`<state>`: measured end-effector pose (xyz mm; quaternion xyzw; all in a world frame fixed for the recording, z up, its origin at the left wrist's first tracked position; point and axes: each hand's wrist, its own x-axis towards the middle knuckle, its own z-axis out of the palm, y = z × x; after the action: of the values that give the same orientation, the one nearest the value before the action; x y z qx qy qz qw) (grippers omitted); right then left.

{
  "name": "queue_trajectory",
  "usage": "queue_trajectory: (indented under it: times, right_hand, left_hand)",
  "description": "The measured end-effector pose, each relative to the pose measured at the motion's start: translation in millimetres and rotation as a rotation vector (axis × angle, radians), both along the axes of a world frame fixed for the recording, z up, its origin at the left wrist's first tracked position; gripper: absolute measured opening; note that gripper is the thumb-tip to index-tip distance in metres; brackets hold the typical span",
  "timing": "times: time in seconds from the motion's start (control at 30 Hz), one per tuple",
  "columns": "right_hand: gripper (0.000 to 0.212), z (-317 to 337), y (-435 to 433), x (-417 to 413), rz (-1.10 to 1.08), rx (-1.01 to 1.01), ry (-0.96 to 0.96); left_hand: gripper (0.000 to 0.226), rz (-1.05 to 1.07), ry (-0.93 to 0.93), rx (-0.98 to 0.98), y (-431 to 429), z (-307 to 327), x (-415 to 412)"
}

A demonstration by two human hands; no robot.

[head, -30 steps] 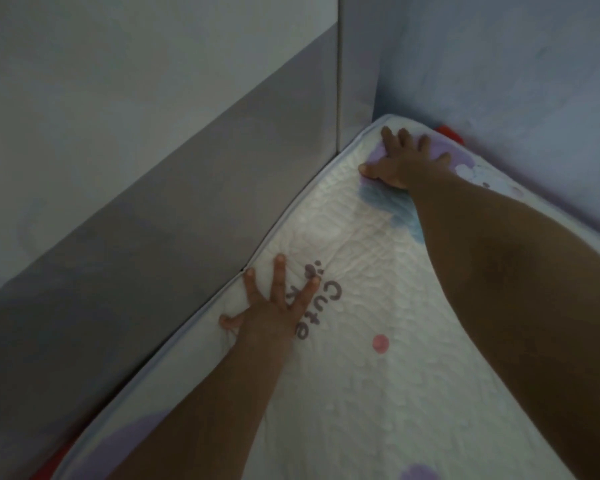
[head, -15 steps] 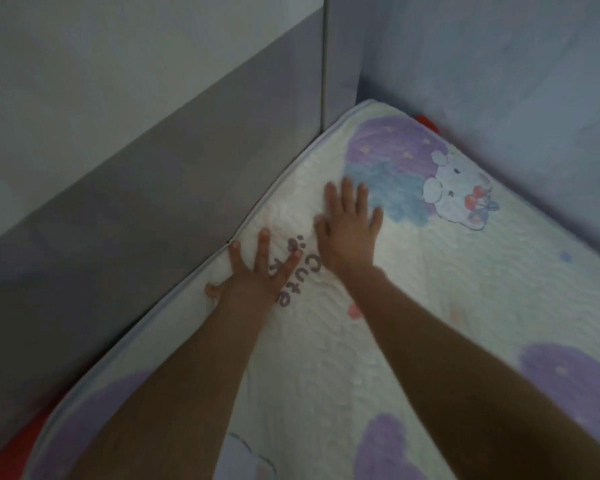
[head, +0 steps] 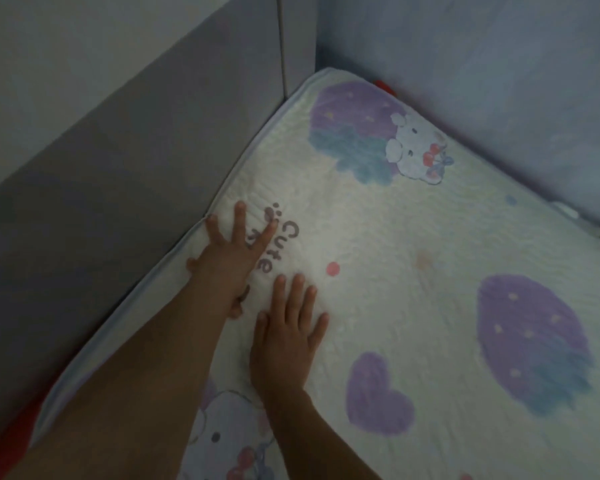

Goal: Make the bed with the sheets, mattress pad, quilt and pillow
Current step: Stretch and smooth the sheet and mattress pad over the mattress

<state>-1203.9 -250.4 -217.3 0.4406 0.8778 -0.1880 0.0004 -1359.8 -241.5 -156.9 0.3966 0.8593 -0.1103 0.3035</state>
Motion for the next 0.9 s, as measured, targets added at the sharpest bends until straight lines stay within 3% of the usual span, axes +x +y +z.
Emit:
queue_trajectory:
  times: [0.33, 0.47, 0.57, 0.73, 0.8, 0.9]
  right_hand:
    - [0.064, -24.4, -8.3, -4.1, -0.032, 0.096, -0.091]
    - [0.065, -28.6, -9.5, -8.2, -0.050, 0.115, -0.105]
    - [0.066, -29.7, -9.4, -9.4, -0.056, 0.132, -0.099]
    - [0.066, -29.8, -9.8, -8.7, -0.056, 0.153, -0.066]
    - [0.065, -29.9, -11.0, -6.8, -0.054, 0.159, -0.054]
    - [0.063, -31.3, -10.1, -5.8, -0.065, 0.174, -0.040]
  left_hand:
    - [0.135, -0.113, 0.033, 0.022, -6.3, -12.3, -6.2]
    - [0.142, -0.112, 0.015, 0.025, -6.0, -17.1, -7.7]
    - [0.130, -0.095, 0.013, 0.069, -6.2, -20.1, -9.5]
    - [0.136, -0.193, 0.050, 0.063, -11.6, -14.2, -7.9]
    - [0.121, -0.283, 0.106, 0.119, -27.9, -15.4, -2.5]
    - [0.079, -0.391, 0.244, 0.319, -70.5, -30.4, 14.5]
